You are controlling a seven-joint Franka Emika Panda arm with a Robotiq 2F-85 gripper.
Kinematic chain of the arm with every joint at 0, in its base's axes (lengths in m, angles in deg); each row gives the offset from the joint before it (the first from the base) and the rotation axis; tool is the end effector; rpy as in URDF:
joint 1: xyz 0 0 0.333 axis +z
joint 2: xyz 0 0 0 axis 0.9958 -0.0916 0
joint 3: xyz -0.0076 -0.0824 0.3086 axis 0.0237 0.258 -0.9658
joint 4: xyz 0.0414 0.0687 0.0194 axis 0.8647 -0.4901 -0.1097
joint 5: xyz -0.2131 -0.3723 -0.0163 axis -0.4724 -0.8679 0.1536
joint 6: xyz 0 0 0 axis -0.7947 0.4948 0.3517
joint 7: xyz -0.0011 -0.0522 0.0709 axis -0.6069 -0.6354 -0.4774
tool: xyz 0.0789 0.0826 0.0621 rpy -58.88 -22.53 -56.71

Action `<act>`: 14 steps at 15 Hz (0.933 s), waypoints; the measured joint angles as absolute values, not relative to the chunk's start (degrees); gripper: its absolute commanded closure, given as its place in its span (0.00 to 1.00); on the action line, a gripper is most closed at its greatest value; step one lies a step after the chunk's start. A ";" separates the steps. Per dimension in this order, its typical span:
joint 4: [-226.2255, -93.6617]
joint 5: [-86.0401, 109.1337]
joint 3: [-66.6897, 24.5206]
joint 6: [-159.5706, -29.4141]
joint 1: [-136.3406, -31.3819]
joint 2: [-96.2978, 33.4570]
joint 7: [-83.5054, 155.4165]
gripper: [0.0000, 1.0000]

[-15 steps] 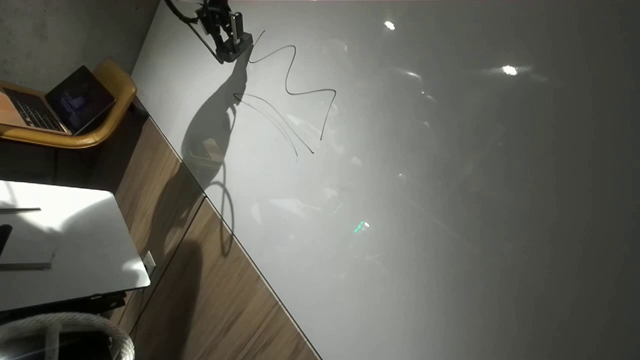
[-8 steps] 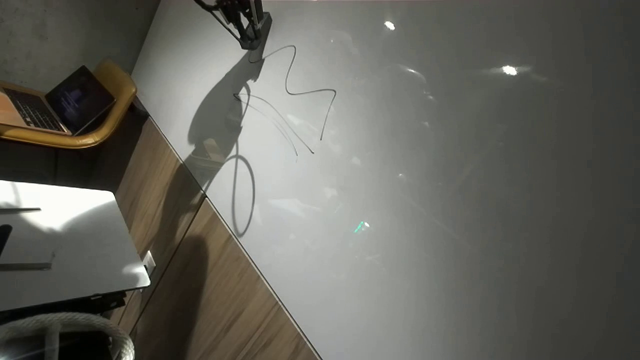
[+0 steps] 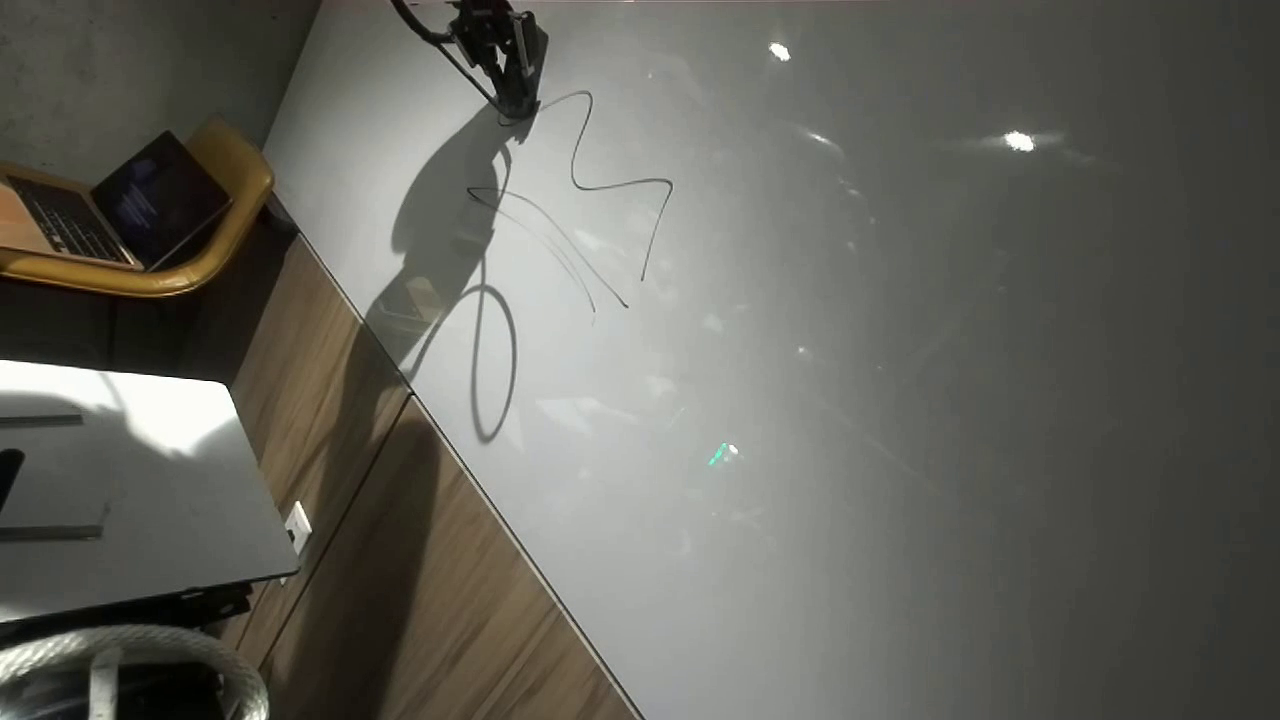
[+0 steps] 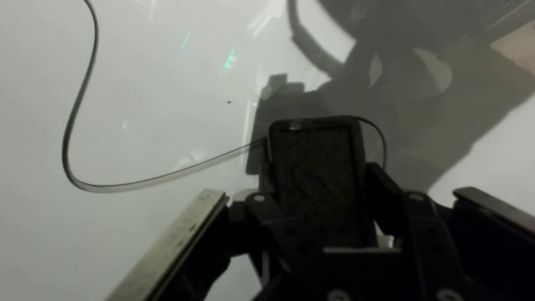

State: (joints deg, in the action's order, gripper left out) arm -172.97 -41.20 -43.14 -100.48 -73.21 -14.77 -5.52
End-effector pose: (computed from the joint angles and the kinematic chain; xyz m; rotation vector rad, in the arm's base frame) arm 0.5778 0.3152 0.5723 2.5060 0.3772 1.3030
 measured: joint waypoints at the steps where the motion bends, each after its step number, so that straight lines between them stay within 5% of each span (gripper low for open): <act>1: -172.66 -41.17 -43.14 -99.70 -72.96 -14.92 -5.71 0.70; 14: -168.99 -41.17 -43.04 -94.28 -68.30 -23.01 -7.56 0.70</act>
State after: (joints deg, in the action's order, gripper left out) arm -168.99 -41.17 -43.04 -94.28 -68.30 -23.01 -7.56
